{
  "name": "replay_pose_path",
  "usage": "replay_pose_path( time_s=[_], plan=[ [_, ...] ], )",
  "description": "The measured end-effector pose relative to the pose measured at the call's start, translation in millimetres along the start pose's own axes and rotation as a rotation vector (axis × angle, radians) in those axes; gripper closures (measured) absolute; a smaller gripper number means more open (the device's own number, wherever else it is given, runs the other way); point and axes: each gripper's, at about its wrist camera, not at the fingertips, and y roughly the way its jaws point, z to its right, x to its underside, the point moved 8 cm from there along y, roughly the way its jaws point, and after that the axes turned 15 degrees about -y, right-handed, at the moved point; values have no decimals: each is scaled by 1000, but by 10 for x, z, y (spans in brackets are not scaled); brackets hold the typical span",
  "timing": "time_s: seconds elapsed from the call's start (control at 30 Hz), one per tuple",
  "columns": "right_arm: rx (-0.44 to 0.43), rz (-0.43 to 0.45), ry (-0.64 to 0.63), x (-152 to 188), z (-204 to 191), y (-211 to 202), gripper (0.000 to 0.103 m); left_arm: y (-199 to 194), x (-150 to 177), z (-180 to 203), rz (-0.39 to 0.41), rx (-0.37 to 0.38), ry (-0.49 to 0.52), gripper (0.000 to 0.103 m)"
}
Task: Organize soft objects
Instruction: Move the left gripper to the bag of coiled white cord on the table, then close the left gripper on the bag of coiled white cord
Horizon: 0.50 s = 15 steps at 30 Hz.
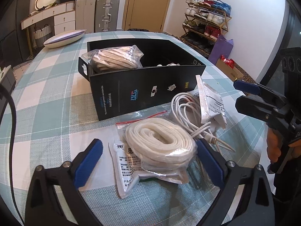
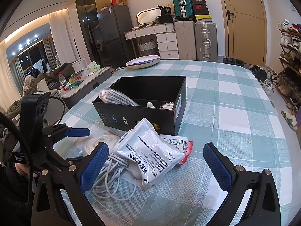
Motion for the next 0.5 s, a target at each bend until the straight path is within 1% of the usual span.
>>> replay_pose_path(
  time_s=[0.03, 0.17, 0.27, 0.43, 0.5],
  plan=[
    [0, 0, 0, 1, 1, -1, 1, 1, 0, 2, -4, 7, 3, 11],
    [-2, 0, 0, 3, 2, 0, 1, -15, 2, 7, -4, 22, 11, 17],
    [-1, 0, 0, 2, 2, 0, 1, -28, -4, 22, -9, 31, 17, 17],
    [0, 1, 2, 6, 11, -1, 1, -75, -32, -8, -16, 23, 38, 17],
    [1, 1, 3, 10, 21, -1, 1, -95, -33, -40, -24, 9, 61, 17]
  ],
)
